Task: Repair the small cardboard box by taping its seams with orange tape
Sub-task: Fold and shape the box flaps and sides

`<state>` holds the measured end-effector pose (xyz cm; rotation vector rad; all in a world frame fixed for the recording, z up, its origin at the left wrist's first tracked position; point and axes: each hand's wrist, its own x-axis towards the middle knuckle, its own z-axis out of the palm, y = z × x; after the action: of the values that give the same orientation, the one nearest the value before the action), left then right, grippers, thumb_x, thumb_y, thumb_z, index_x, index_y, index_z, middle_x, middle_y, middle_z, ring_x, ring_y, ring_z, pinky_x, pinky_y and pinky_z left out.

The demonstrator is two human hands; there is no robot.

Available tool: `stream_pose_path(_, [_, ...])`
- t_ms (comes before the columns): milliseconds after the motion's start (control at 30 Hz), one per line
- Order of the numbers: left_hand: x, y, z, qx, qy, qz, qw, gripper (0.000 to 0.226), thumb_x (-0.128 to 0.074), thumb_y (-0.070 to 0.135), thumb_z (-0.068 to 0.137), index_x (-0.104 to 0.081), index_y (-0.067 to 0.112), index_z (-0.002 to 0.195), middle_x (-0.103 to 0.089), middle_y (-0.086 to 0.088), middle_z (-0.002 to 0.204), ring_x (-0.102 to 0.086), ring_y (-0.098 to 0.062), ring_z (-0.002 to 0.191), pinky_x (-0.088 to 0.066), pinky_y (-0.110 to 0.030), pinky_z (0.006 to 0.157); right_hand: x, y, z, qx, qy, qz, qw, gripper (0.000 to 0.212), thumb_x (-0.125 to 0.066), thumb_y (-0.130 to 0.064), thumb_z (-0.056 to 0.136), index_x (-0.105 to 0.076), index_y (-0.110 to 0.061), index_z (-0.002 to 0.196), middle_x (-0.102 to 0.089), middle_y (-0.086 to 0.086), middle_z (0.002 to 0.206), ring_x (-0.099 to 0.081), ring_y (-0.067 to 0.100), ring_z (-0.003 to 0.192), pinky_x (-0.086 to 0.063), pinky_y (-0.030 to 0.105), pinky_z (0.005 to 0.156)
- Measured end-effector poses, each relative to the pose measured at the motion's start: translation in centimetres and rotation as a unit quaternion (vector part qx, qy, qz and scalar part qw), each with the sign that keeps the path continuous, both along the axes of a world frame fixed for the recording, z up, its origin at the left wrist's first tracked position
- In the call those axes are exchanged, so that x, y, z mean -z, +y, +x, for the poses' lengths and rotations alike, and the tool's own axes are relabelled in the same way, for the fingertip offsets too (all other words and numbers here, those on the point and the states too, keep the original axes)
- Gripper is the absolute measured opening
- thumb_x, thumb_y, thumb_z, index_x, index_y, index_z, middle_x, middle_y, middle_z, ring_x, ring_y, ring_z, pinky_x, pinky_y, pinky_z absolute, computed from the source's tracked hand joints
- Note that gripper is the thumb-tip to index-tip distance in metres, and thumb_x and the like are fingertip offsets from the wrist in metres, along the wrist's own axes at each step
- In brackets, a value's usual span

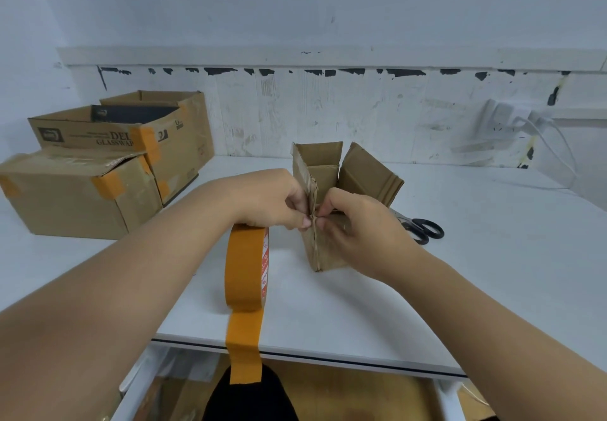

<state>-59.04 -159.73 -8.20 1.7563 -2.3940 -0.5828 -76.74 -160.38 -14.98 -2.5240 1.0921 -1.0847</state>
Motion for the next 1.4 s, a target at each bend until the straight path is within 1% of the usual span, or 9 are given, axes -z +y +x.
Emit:
stream_pose_path(233, [0.2,0.1,-0.3,-0.011,0.006,-0.005,1.000,0.015,-0.063,0.031,0.088,-0.074,0.022,0.090,-0.073,0.008,0.091,-0.063,0.001,0.084,-0.046,-0.015,0.074,0.1,-0.1,0.3,0.007,0.003,-0.020,1.000,0.005,-0.061,-0.012,0.087,-0.061,-0.016,0.083,-0.065,0.000,0.071,-0.055,0.020,0.067,-0.034,0.015,0.054])
stream_pose_path(400, [-0.3,-0.2,-0.4,-0.004,-0.031,0.005,0.999,0.017,-0.062,0.033,0.089,-0.074,0.022,0.095,-0.073,0.005,0.094,-0.063,-0.002,0.087,-0.045,-0.017,0.079,0.3,-0.4,-0.5,-0.011,0.068,-0.032,0.997,0.011,-0.066,-0.016,0.086,-0.057,-0.018,0.093,-0.062,-0.003,0.076,-0.050,0.024,0.075,-0.044,0.039,0.078])
stream_pose_path(533, [0.1,-0.1,-0.8,0.000,-0.048,-0.030,0.998,0.018,-0.061,0.030,0.090,-0.074,0.019,0.095,-0.072,0.005,0.094,-0.061,-0.002,0.083,-0.044,-0.014,0.071,0.5,-0.2,-0.3,0.014,0.056,-0.073,0.996,0.012,-0.068,-0.010,0.081,-0.058,-0.013,0.088,-0.060,-0.001,0.069,-0.048,0.026,0.066,-0.026,0.021,0.064])
stream_pose_path(600, [0.4,0.1,-0.8,-0.003,-0.037,-0.035,0.999,0.018,-0.060,0.030,0.091,-0.074,0.019,0.096,-0.071,0.007,0.092,-0.059,0.000,0.078,-0.043,-0.012,0.065,0.8,-0.2,-0.1,0.029,0.051,-0.083,0.995,0.014,-0.068,-0.009,0.079,-0.057,-0.013,0.086,-0.058,-0.001,0.064,-0.046,0.024,0.062,-0.024,0.014,0.066])
stream_pose_path(733, [0.5,0.1,-0.9,-0.001,-0.092,-0.019,0.996,0.023,-0.061,0.036,0.089,-0.074,0.021,0.099,-0.068,0.007,0.093,-0.060,-0.005,0.080,-0.049,-0.022,0.073,0.5,-0.2,-0.3,0.021,0.062,-0.065,0.996,0.015,-0.068,-0.012,0.081,-0.059,-0.013,0.093,-0.063,0.004,0.070,-0.050,0.023,0.067,-0.022,-0.001,0.075])
stream_pose_path(967, [0.9,-0.1,-1.3,-0.009,-0.052,0.024,0.998,0.018,-0.061,0.029,0.090,-0.075,0.020,0.098,-0.074,0.007,0.094,-0.062,0.001,0.078,-0.044,-0.013,0.072,1.0,-0.7,0.0,0.024,0.057,-0.100,0.993,0.016,-0.065,-0.013,0.074,-0.056,-0.012,0.088,-0.057,0.005,0.061,-0.050,0.029,0.062,-0.024,0.022,0.054])
stream_pose_path(1067, [1.0,-0.1,-1.3,-0.010,-0.054,0.022,0.998,0.018,-0.061,0.030,0.090,-0.075,0.020,0.097,-0.074,0.006,0.093,-0.062,-0.001,0.079,-0.045,-0.016,0.074,1.0,-0.6,0.0,0.027,0.054,-0.080,0.995,0.018,-0.067,-0.014,0.075,-0.056,-0.014,0.090,-0.059,0.004,0.064,-0.050,0.027,0.066,-0.031,0.016,0.057])
stream_pose_path(1167, [0.9,0.0,-1.5,-0.009,-0.076,0.015,0.997,0.018,-0.061,0.031,0.090,-0.075,0.021,0.096,-0.072,0.005,0.094,-0.058,-0.002,0.076,-0.043,-0.014,0.066,0.6,-0.5,-0.3,0.006,0.062,-0.059,0.996,0.021,-0.069,-0.018,0.079,-0.056,-0.017,0.095,-0.062,0.004,0.073,-0.051,0.025,0.074,-0.042,0.035,0.064])
stream_pose_path(1400, [1.1,-0.1,-1.6,-0.023,-0.042,0.038,0.998,0.018,-0.061,0.025,0.091,-0.074,0.017,0.099,-0.075,0.009,0.094,-0.062,0.004,0.081,-0.043,-0.012,0.073,0.9,-0.4,0.6,0.042,0.061,-0.106,0.992,0.022,-0.073,-0.014,0.072,-0.054,-0.011,0.084,-0.043,-0.008,0.056,-0.044,0.027,0.055,-0.018,0.017,0.050])
